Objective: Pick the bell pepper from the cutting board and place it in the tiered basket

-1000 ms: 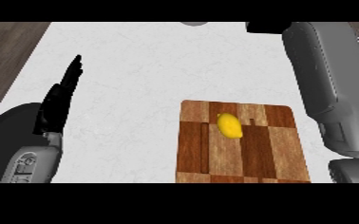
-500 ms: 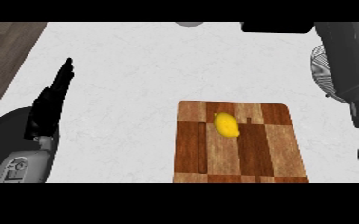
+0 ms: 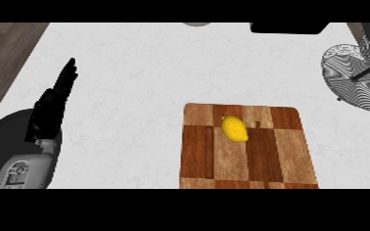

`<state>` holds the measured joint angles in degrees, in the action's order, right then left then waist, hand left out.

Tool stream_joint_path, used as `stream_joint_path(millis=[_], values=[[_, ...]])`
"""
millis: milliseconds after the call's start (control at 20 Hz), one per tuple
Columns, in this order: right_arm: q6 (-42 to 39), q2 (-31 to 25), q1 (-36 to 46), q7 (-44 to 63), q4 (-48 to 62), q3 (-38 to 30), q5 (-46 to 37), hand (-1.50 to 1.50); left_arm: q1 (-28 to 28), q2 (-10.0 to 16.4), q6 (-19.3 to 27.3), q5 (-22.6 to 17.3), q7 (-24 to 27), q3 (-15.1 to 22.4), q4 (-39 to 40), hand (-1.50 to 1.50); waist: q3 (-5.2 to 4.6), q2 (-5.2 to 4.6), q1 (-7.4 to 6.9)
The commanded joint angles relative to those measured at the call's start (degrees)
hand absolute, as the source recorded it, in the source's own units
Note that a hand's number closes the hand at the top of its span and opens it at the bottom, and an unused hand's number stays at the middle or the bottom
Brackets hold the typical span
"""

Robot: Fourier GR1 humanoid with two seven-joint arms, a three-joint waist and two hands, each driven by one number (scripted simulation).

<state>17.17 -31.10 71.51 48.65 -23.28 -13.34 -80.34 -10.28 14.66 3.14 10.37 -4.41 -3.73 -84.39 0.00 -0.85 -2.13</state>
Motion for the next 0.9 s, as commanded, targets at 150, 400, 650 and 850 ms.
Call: stream_joint_path(millis=[150,400,650,850], values=[[-0.4,-6.1,-1.1,-1.4,5.5,1.4,-3.4,1.50,-0.5,0.6,0.0,-0.3,0.5,-2.0,1.7,0.00,0.02,0.10,0.50],[0.7,-9.7,-3.5,-10.0,7.6,-1.4,0.0,1.50,1.2,-1.2,0.0,0.4,1.8,-0.1,1.2,0.00,0.06,0.16,0.55],[-0.9,-11.4,-4.0,-15.4,9.4,-4.6,3.8,1.50,0.3,-0.8,0.8,2.3,-1.7,0.5,-1.4,0.00,0.10,0.20,0.45],[-0.4,-9.6,-5.6,-17.1,7.9,-6.7,7.1,1.50,0.7,-0.3,-1.0,-0.1,-1.4,-1.2,-1.6,0.00,0.04,0.47,1.01]])
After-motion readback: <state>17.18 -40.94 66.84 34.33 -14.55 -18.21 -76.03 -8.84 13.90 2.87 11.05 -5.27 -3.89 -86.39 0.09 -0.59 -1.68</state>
